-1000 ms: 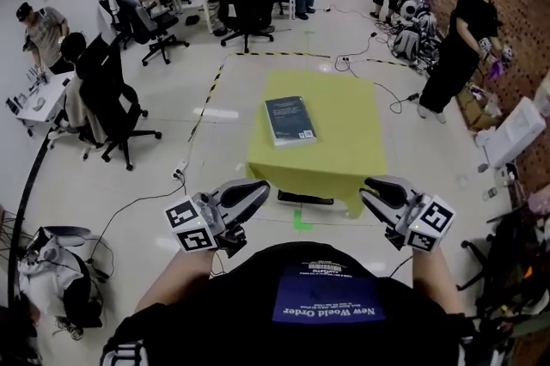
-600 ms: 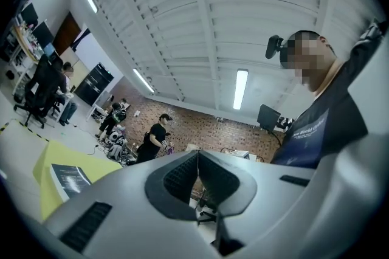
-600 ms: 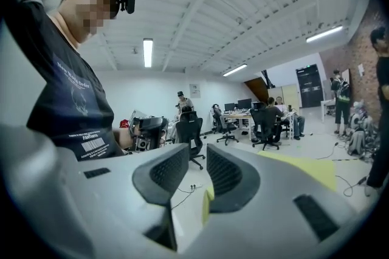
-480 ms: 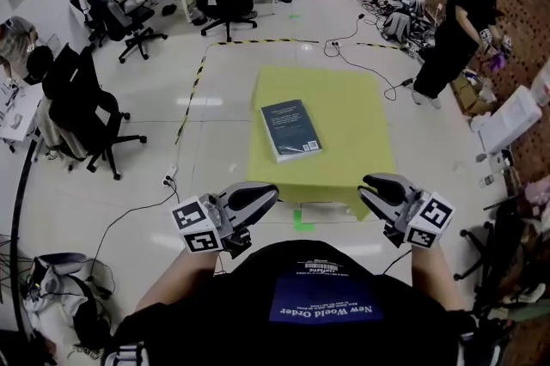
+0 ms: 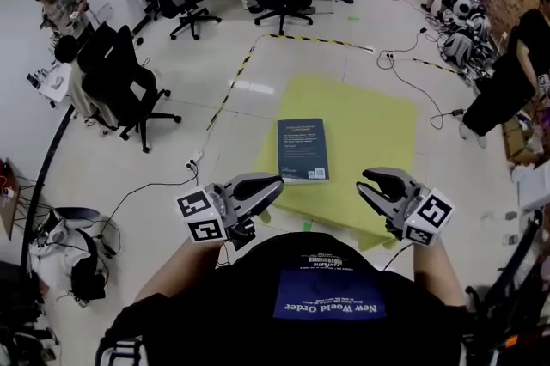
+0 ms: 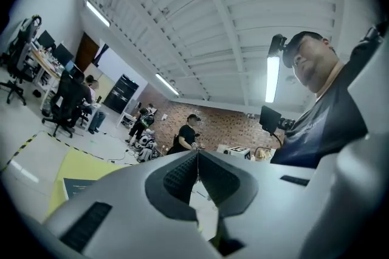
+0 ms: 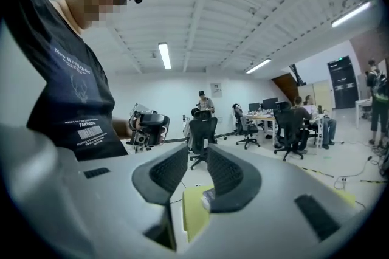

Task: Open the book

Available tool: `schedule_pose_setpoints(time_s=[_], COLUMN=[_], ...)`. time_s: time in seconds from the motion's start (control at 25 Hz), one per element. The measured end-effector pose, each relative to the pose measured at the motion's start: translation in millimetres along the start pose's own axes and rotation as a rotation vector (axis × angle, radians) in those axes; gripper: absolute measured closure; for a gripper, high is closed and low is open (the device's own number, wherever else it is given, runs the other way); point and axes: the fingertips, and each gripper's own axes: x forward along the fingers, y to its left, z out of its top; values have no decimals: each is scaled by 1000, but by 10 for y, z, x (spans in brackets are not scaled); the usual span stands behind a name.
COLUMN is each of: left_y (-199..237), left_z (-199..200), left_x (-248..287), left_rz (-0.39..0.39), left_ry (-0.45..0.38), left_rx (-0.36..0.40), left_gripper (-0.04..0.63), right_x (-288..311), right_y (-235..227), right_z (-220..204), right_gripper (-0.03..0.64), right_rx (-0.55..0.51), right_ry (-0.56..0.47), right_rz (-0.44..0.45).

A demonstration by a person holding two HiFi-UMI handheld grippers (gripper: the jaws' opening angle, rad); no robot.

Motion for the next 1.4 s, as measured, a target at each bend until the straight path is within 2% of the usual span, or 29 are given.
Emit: schedule_pose_setpoints(time_s=[0.12, 0.36, 0.48, 0.68, 0.84, 0.96, 1.12, 1.28, 1.4], left_y=[93, 405, 690, 1066, 1360, 1539, 1730, 1916, 1986], left_z=[15, -149, -200, -41, -48, -197, -658, -1093, -1430], left_x=[273, 462, 464, 380, 216, 133, -20, -148, -276], left_rz=[56, 93, 66, -12, -5, 24, 76, 100, 120], left_ry=[2, 55, 61, 74, 94, 109, 140, 116, 140], left_rx=[-10, -69, -94, -53, -41, -69, -151, -251, -273], left_gripper=[589, 589, 589, 589, 589, 589, 589, 589, 589], right_x=[22, 268, 481, 895, 1223, 1514, 1972, 2387, 2581], right_y=[-339, -635, -734, -671, -572, -547, -428, -389, -309], right_z=[24, -151, -266, -293, -428, -758, -1549, -2317, -2672], right_gripper=[541, 517, 502, 467, 442, 418, 385, 362, 353], right_rx=[-10, -3, -10, -70, -142, -168, -217, -391, -488], right_ry=[-1, 28, 66, 155, 251, 367, 503, 591, 638], right_rz=[51, 90, 62, 19, 29, 73, 170, 223, 244])
